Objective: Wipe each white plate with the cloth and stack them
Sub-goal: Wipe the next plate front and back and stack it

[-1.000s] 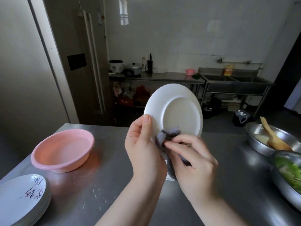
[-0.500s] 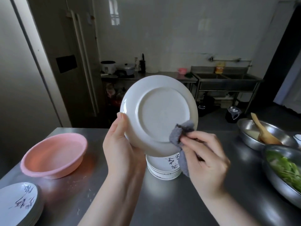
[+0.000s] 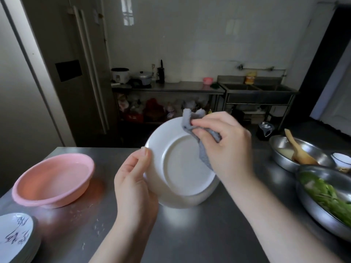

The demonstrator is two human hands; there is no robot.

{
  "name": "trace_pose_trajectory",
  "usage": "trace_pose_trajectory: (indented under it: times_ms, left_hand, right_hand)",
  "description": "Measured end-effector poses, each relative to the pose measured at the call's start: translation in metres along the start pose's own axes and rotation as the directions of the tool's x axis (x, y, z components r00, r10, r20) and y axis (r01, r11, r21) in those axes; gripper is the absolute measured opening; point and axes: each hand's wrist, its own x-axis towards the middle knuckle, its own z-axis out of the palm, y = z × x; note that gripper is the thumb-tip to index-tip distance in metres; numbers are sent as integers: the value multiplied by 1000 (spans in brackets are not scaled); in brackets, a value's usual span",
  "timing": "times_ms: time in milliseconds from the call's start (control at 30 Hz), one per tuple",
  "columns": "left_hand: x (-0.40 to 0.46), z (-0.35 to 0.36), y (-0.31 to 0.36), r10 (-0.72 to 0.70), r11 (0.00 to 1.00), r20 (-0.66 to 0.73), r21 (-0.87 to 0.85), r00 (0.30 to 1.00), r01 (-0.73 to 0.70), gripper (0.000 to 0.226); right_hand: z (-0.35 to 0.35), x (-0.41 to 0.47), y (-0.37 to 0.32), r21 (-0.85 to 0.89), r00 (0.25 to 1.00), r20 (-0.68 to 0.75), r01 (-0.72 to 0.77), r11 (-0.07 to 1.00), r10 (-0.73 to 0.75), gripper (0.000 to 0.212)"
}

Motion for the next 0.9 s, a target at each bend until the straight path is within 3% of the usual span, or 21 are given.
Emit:
trace_pose_trajectory:
  times_ms: [167, 233, 433, 533, 600, 667, 800, 900]
  left_hand:
    - [2, -1, -8, -93, 992, 11, -80, 996, 94, 26]
    - [5, -5, -7, -126, 983, 27, -132, 992, 129, 28]
    - [22, -22, -10, -42, 997, -97, -62, 994, 36, 35]
    - [27, -26, -24, -97, 993, -119, -75, 988, 89, 34]
    - [29, -29, -35, -131, 991, -143, -58, 981, 124, 33]
    - [27, -36, -49, -119, 991, -144, 46, 982, 127, 32]
    - [22, -56, -79, 54, 938, -127, 347, 990, -7, 24]
    - [32, -59, -95, 175, 828, 16, 539, 984, -156, 15]
  right_hand:
    - [25, -37, -20, -98, 975, 30, 222, 970, -220, 22]
    - [28, -55, -18, -83, 957, 99, 280, 956, -272, 20]
    - [5, -79, 25, -52, 962, 199, 199, 979, -185, 17]
    - [2, -80, 37, -41, 980, 193, 63, 997, -54, 18]
    - [4, -87, 41, 93, 969, 168, -199, 976, 182, 21]
    - [5, -99, 48, 224, 906, 123, -424, 878, 406, 23]
    - [-4, -130, 71, 203, 823, 46, -563, 801, 566, 30]
    - [-15, -141, 88, 170, 778, 13, -621, 765, 629, 31]
